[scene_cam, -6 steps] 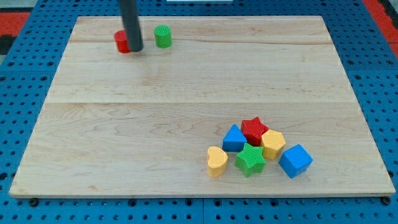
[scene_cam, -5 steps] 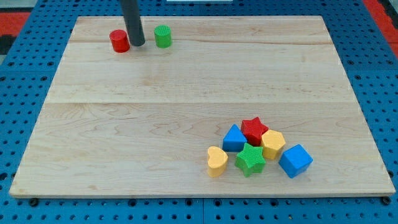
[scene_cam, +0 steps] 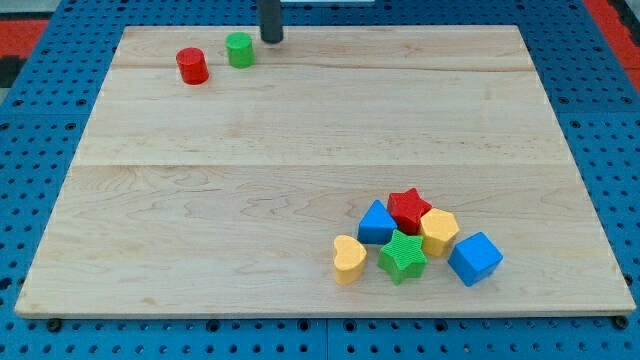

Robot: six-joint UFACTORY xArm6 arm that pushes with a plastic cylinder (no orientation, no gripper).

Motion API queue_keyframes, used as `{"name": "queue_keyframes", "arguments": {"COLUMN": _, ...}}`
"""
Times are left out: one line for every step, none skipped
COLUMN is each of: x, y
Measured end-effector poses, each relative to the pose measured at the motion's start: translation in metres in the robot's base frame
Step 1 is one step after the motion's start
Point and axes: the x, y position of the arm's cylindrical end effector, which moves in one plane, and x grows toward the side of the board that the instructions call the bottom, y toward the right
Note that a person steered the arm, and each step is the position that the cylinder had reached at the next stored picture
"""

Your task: Place the green circle to the right of the red circle

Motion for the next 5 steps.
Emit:
{"name": "queue_keyframes", "arguments": {"x": 0.0, "y": -0.042}}
{"name": "queue_keyframes", "arguments": {"x": 0.031, "y": -0.057}}
{"name": "queue_keyframes", "arguments": {"x": 0.041, "y": -0.048}}
{"name": "queue_keyframes", "arguments": {"x": 0.056, "y": -0.078}}
{"name": "queue_keyframes", "arguments": {"x": 0.088, "y": -0.085}}
